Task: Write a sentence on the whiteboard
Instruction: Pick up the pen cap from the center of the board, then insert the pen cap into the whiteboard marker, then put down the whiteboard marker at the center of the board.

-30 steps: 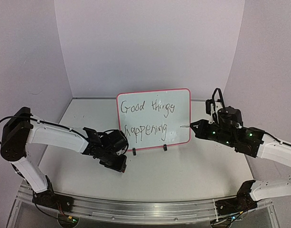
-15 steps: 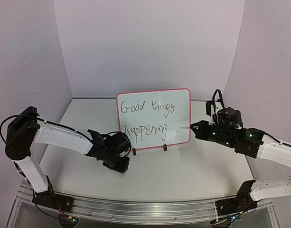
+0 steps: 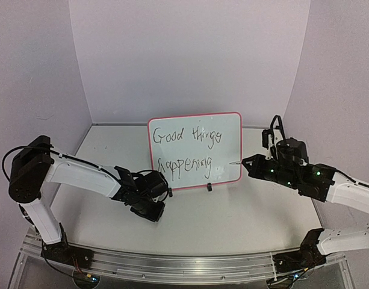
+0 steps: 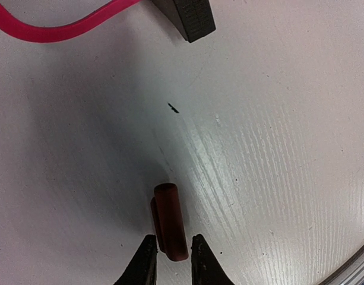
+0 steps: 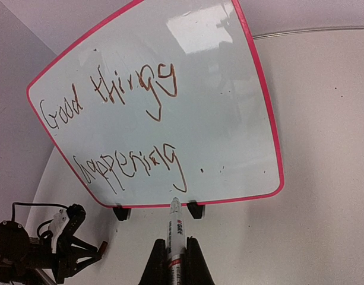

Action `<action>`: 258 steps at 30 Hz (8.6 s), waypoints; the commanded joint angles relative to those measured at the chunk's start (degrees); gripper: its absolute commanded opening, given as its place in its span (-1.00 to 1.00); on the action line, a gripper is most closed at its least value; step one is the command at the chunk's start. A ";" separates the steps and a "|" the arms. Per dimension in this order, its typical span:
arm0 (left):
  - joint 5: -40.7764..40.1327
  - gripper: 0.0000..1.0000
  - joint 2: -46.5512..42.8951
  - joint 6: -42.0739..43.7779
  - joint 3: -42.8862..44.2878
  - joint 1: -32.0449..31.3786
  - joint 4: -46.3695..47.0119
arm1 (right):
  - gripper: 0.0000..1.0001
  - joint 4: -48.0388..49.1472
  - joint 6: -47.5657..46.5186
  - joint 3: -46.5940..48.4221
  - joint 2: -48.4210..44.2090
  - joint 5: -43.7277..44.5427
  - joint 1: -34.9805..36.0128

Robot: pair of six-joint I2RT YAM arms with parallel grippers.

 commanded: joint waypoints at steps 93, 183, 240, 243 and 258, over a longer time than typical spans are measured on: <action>3.11 -1.00 -11.72 17.40 -15.40 -14.88 38.78 | -1.00 10.10 7.65 -0.03 27.86 -64.90 -4.47; -2.60 -1.00 -9.44 22.24 -9.99 -16.25 44.25 | -1.00 18.68 11.74 2.96 36.67 -66.43 3.69; -5.87 0.27 -21.76 17.35 -18.08 -6.87 40.96 | -0.97 17.19 13.98 -0.37 31.19 -43.85 -1.44; -5.95 0.33 -23.98 16.14 -18.85 -4.43 37.38 | -0.80 17.14 13.15 -0.04 32.73 -42.91 -1.62; -6.05 0.40 -27.51 10.45 -20.35 7.89 27.96 | 0.27 1.63 5.60 2.25 30.27 -26.48 -3.67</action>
